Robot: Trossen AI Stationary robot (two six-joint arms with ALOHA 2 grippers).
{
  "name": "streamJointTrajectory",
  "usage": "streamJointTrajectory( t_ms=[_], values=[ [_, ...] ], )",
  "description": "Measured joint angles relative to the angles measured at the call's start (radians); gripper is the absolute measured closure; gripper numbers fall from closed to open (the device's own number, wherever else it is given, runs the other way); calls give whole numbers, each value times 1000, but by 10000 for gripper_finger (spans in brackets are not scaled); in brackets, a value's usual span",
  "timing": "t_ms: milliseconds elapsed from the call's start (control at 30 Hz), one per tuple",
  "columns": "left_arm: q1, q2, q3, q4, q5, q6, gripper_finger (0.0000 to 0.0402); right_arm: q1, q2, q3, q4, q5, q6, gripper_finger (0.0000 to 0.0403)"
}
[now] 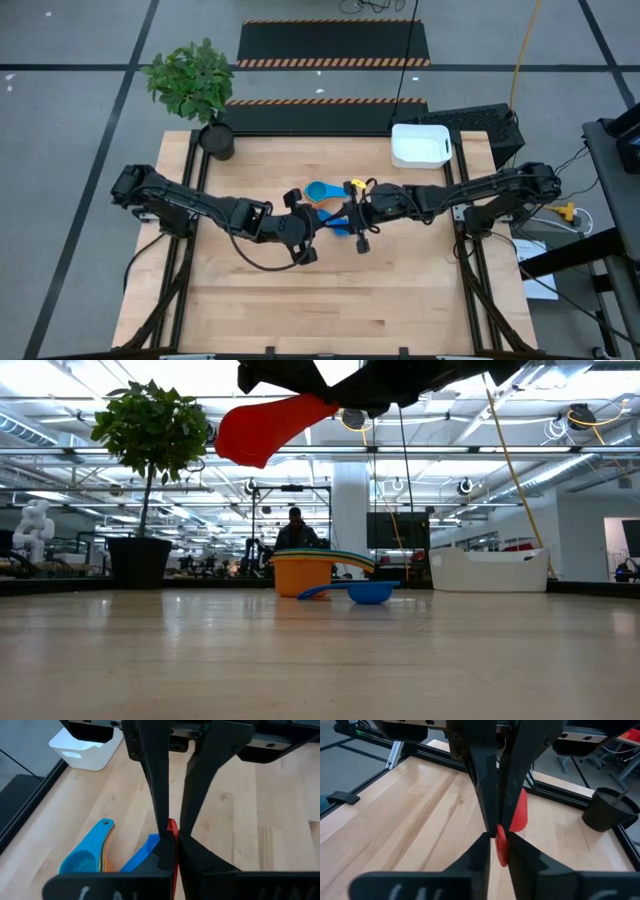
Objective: Nest measuring cups in basket
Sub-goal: Stack the red measuring cup into the light blue measuring cup
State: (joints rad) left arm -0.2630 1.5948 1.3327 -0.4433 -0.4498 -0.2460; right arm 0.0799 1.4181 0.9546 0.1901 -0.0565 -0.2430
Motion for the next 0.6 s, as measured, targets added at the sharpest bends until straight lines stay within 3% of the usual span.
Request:
streamJointTrajectory(
  t_ms=[133,267,467,600],
  values=[
    [0,0,0,-3,2,4,397,0,0,0,-8,-1,-27,393],
    [0,0,0,-2,-11,5,376,0,0,0,-9,2,-32,399],
    [-14,0,-1,9,-81,-35,298,-4,-1,0,-12,8,-31,402],
    [-36,0,-1,32,-187,-45,240,-17,-1,-1,-27,2,-29,402]
  ],
)
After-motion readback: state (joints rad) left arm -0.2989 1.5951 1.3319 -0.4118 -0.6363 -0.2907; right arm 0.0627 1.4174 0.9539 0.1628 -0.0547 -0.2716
